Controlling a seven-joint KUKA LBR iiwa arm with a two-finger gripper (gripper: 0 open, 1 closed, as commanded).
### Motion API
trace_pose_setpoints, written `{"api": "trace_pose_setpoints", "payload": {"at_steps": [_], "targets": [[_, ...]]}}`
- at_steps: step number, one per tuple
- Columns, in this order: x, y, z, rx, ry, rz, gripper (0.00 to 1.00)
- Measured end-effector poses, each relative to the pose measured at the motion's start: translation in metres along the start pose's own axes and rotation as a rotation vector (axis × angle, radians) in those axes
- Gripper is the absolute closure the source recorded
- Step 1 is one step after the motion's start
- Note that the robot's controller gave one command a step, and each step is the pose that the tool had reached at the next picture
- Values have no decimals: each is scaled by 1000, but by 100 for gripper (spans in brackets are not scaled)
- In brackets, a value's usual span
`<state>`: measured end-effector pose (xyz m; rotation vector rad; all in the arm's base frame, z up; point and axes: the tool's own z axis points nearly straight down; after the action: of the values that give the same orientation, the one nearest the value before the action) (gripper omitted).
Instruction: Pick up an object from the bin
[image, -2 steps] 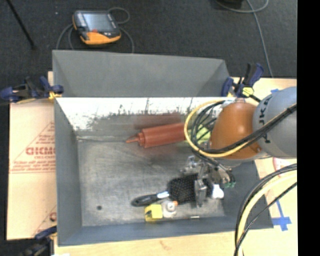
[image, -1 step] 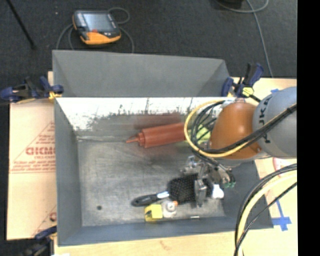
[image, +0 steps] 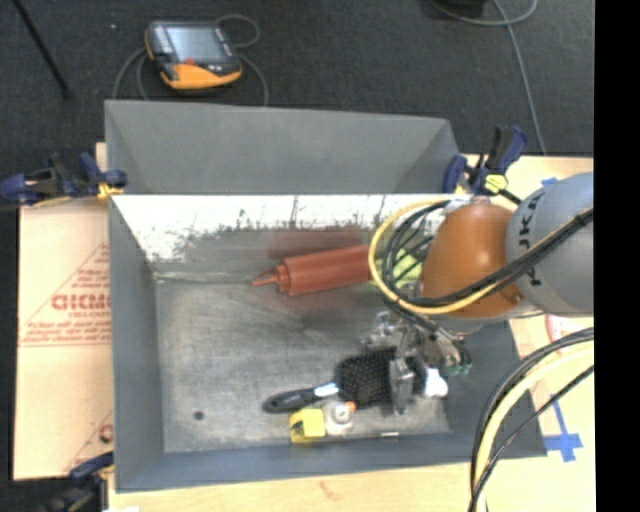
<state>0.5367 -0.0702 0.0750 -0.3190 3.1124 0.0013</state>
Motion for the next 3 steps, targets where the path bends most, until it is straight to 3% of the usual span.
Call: {"api": "trace_pose_setpoints", "payload": {"at_steps": [2, 3], "targets": [[2, 0, -28, -2, 14, -1, 100], [1, -1, -43, 0, 11, -1, 100]]}}
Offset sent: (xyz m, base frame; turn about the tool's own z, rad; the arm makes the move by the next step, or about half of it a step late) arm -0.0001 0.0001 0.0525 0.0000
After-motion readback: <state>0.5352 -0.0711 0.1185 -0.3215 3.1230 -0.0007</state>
